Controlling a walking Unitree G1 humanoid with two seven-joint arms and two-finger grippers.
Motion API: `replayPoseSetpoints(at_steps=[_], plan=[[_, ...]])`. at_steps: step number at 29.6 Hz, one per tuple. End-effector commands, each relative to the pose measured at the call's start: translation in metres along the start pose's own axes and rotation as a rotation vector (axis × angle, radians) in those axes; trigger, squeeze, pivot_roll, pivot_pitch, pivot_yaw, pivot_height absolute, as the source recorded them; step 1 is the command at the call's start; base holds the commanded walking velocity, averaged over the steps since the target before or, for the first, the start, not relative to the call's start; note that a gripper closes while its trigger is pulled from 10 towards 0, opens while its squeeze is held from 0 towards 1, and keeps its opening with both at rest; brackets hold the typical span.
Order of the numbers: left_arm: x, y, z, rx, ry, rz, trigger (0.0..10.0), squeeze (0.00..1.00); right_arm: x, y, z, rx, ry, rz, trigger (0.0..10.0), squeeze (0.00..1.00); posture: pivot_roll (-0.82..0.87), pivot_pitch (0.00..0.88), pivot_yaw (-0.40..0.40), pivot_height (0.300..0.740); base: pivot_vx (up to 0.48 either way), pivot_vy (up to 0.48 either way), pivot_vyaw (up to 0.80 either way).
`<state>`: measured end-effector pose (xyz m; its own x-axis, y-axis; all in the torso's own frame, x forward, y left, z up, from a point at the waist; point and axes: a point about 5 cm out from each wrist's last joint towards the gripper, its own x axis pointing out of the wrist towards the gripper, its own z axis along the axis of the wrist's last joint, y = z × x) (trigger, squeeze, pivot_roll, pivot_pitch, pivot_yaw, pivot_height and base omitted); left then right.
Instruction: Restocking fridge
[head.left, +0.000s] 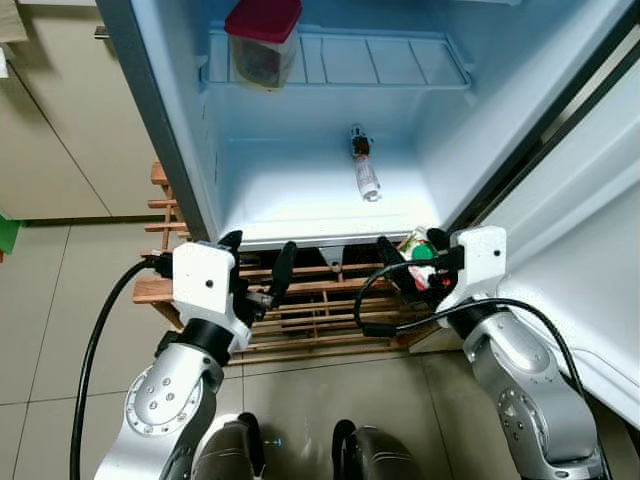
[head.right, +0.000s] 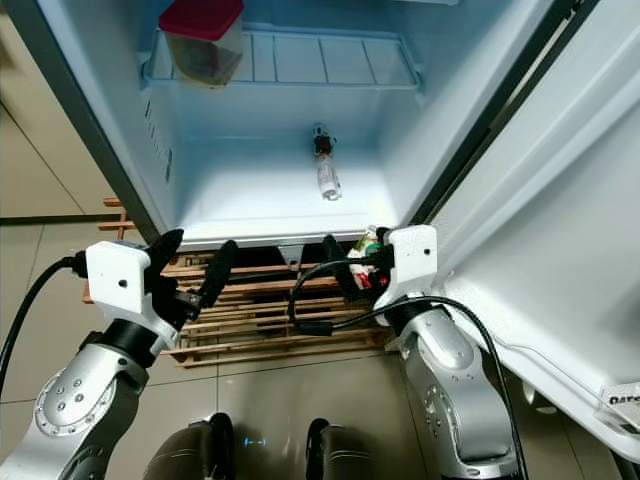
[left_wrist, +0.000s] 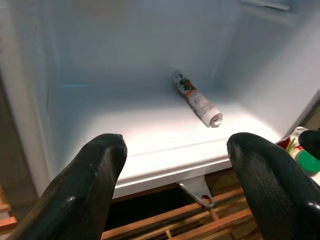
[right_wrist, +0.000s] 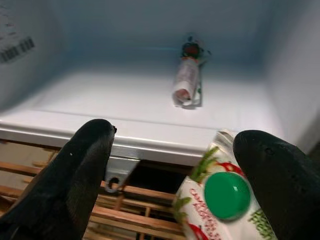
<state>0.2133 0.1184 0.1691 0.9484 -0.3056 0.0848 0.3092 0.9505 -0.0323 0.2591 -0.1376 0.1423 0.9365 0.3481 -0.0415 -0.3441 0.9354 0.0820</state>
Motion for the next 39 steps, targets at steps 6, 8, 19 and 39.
replayPoseSetpoints(at_steps=[6,8,19,39], plan=[[-0.001,-0.005,0.0,-0.006,0.004,-0.005,10.0,0.0,-0.003,-0.014,-0.014,-0.063,0.094,-0.048,10.0,0.0,-0.06,0.239,-0.123,0.74,0.0,0.0,0.0],[-0.002,-0.005,0.0,-0.006,0.005,-0.004,10.0,0.0,-0.003,-0.014,-0.018,-0.064,0.108,-0.047,10.0,0.0,-0.06,0.24,-0.122,0.74,0.0,0.0,0.0],[-0.006,-0.003,0.001,0.004,0.011,0.006,10.0,0.0,0.006,-0.008,-0.035,-0.051,0.169,0.004,10.0,0.0,-0.02,0.245,-0.136,0.74,0.0,0.0,0.0],[-0.005,0.002,0.003,0.025,0.006,0.015,10.0,0.0,0.015,-0.005,-0.045,0.039,0.133,-0.027,0.0,0.0,0.01,0.231,-0.106,0.74,0.0,0.0,0.0]])
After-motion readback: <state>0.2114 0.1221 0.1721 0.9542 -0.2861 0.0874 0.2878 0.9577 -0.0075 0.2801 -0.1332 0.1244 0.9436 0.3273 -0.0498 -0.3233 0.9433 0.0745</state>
